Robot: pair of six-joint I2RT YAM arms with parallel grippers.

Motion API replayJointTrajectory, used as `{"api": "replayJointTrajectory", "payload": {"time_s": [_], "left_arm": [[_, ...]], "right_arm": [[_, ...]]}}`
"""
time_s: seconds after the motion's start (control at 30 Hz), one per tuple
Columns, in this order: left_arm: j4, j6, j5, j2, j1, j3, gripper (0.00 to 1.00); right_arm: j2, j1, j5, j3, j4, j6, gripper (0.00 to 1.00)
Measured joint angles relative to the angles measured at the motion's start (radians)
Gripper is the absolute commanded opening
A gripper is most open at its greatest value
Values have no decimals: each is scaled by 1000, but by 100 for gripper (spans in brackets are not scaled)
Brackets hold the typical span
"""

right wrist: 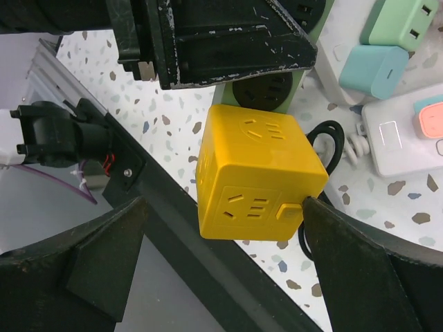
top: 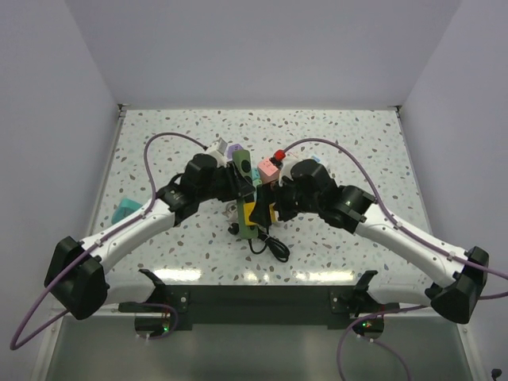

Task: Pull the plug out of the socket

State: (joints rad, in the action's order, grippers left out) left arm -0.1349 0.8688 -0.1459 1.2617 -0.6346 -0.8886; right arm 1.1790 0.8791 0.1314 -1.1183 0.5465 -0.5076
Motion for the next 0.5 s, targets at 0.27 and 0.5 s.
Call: {"api": "replayJointTrajectory", "payload": {"time_s": [0.27, 0.5], "left_arm": [[8, -17, 21, -24, -1, 47, 0], [24, -5, 20, -84, -14, 62, 0]], "right_arm": [[42, -3, 35, 8, -9, -2, 98], [43, -5, -40, 2, 34, 5, 98]]}}
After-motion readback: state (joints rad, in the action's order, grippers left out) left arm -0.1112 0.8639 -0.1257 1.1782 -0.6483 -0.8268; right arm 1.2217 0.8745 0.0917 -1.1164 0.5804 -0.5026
